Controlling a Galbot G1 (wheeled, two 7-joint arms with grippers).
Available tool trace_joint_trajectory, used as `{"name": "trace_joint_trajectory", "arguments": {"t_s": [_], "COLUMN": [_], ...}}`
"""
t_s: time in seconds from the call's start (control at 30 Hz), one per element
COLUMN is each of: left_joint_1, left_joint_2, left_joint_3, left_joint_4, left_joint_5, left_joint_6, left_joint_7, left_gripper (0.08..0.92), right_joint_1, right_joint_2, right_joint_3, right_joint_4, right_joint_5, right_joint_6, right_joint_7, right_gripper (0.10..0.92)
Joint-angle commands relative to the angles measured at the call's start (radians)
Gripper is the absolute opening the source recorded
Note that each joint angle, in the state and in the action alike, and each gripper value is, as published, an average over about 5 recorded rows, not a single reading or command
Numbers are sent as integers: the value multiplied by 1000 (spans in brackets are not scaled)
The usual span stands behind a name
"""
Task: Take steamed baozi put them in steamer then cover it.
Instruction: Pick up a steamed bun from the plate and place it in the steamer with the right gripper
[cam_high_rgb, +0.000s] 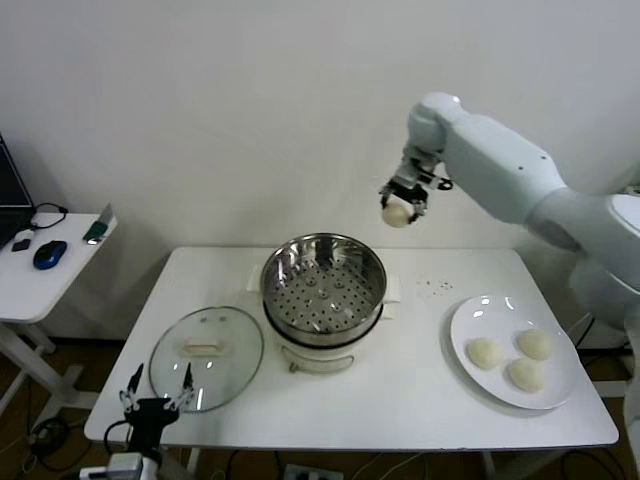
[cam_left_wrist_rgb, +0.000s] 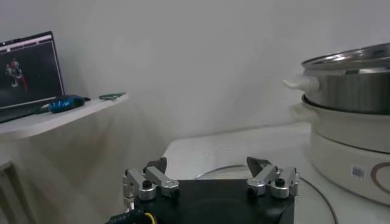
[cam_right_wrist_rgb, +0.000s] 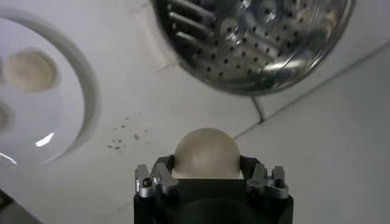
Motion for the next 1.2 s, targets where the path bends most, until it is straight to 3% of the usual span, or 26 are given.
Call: {"name": "trace_joint_trajectory", "arguments": {"t_s": [0.03, 0.27, 0.63, 0.97, 1.2], "left_joint_1": [5, 21, 33, 29, 33], "left_joint_2": [4, 14, 7, 12, 8], "left_joint_3": [0, -6, -9, -8, -7], "left_joint_4": [-2, -3, -8, 6, 6], "left_joint_5": [-2, -15, -27, -29, -26], "left_joint_6": [-1, -2, -1, -5, -7], "left_joint_7": [3, -3, -13, -13, -16], "left_gripper": [823, 823, 823, 823, 823], "right_joint_1": [46, -71, -240, -278, -276], "right_joint_2": [134, 192, 217, 215, 212], "right_joint_3": [-73, -67, 38, 69, 75], "right_joint_4": [36, 57, -15, -38, -31], "right_joint_5": [50, -50, -416, -479, -486], "right_joint_6": [37, 56, 148, 154, 136], "right_joint_7": [-6, 8, 103, 138, 169], "right_gripper": [711, 712, 720, 728, 815]}}
